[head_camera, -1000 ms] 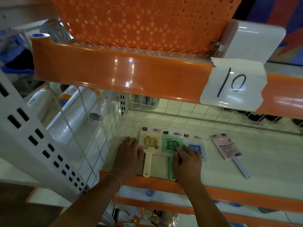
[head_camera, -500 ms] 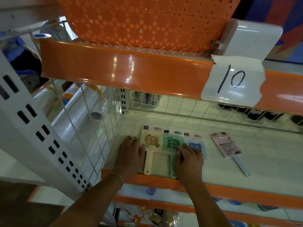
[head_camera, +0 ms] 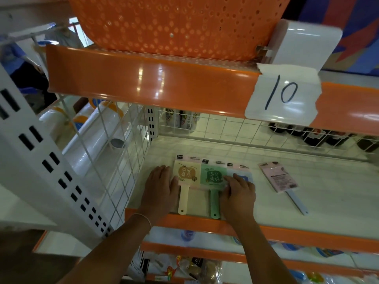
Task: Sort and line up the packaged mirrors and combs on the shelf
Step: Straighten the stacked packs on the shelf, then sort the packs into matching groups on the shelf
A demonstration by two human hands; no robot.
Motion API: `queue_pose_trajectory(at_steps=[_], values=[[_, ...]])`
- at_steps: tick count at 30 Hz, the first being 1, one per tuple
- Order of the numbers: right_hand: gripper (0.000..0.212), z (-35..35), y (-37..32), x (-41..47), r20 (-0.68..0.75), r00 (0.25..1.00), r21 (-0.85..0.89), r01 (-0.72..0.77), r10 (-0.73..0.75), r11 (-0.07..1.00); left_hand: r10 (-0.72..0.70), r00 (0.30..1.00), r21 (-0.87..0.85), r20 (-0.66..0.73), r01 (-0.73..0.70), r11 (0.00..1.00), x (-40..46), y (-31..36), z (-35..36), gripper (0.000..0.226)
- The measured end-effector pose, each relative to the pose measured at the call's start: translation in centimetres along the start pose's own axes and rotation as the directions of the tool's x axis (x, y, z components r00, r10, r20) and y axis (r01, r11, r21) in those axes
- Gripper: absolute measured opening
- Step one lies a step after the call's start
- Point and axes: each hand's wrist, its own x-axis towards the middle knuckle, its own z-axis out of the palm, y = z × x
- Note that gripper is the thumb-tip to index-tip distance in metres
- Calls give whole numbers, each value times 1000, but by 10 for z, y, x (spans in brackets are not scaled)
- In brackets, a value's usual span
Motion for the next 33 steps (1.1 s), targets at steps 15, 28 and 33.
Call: queue_pose_trajectory(at_steps=[15, 28, 33], values=[[41, -75, 113, 35, -94, 975, -58, -207, 201, 977, 335, 942, -52, 21, -334, 941, -5, 119, 32, 56], [25, -113, 167, 45, 117, 950, 9, -294, 291, 956, 391, 904, -38, 172, -391, 920, -19, 199, 94, 61], [33, -125, 185, 43, 94, 934, 48, -350, 345, 935, 382, 903, -59, 197, -378, 924, -28, 219, 110, 46]])
